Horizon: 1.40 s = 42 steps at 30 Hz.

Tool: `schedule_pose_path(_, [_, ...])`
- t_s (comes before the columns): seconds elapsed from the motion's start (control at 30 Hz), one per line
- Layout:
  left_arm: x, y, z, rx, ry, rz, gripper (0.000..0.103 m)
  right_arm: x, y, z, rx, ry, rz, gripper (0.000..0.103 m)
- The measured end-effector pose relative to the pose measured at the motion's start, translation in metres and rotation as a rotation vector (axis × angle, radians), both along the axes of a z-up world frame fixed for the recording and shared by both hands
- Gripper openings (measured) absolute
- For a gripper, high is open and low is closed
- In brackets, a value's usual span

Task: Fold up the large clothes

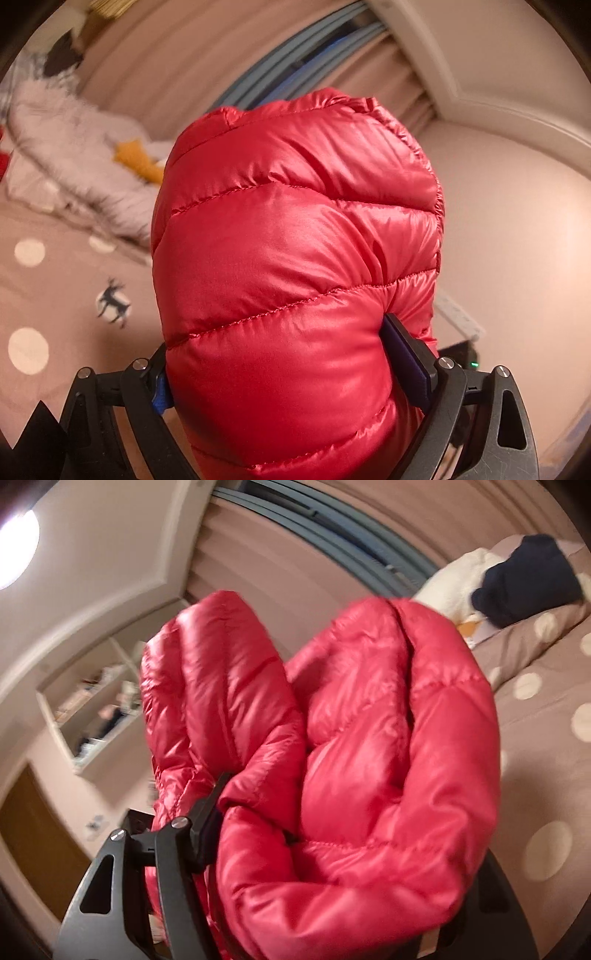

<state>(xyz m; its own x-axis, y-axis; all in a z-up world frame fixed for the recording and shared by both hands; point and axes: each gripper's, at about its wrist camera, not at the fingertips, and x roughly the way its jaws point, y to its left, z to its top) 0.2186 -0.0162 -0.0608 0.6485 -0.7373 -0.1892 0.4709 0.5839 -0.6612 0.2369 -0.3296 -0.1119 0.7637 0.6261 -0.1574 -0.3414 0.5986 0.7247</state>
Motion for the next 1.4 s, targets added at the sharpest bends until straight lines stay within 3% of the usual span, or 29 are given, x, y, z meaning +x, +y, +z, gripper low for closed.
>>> schedule_pose_path(0.07, [0.021,-0.007,-0.023,0.054,0.052,0.033,0.093,0.019,0.0,-0.023,-0.036,0.092,-0.043,0.063])
schedule_pose_path(0.13, [0.05,-0.016,-0.065,0.112,0.149,0.054,0.093,0.04,0.001,-0.054,-0.129,0.182,-0.093,0.062])
schedule_pose_path(0.23, [0.088,-0.019,-0.15,0.147,0.419,0.073,0.093,0.071,0.003,-0.121,-0.251,0.396,-0.159,0.061])
schedule_pose_path(0.27, [0.09,-0.017,-0.166,0.143,0.439,0.088,0.101,0.078,0.001,-0.144,-0.24,0.469,-0.166,0.062])
schedule_pose_path(0.33, [0.086,-0.009,-0.181,0.077,0.415,0.067,0.102,0.075,-0.004,-0.162,-0.168,0.46,-0.167,0.068])
schedule_pose_path(0.43, [0.08,-0.012,-0.171,0.137,0.422,0.09,0.103,0.071,0.007,-0.151,-0.304,0.428,-0.208,0.072])
schedule_pose_path(0.47, [0.075,-0.014,-0.167,0.165,0.408,0.114,0.103,0.068,0.01,-0.149,-0.337,0.426,-0.232,0.078])
schedule_pose_path(0.53, [0.066,-0.018,-0.157,0.237,0.377,0.155,0.103,0.065,0.011,-0.148,-0.357,0.454,-0.282,0.089])
schedule_pose_path(0.7, [0.038,-0.022,-0.117,0.409,0.364,0.286,0.103,0.052,-0.002,-0.123,-0.381,0.479,-0.309,0.091])
schedule_pose_path(0.9, [-0.009,-0.02,-0.054,0.564,0.133,0.478,0.103,-0.002,0.007,-0.057,-0.566,0.323,-0.354,0.097])
schedule_pose_path(1.03, [-0.054,-0.019,-0.01,0.566,-0.033,0.557,0.103,-0.053,0.012,-0.013,-0.663,0.205,-0.394,0.1])
schedule_pose_path(1.2, [-0.094,-0.019,0.018,0.558,-0.161,0.598,0.103,-0.099,0.015,0.034,-0.661,0.121,-0.411,0.102])
schedule_pose_path(1.33, [-0.124,-0.019,0.031,0.496,-0.148,0.585,0.103,-0.137,0.027,0.059,-0.705,0.071,-0.456,0.103])
schedule_pose_path(1.4, [-0.134,-0.014,0.034,0.414,-0.155,0.56,0.103,-0.15,0.034,0.065,-0.728,0.052,-0.457,0.103])
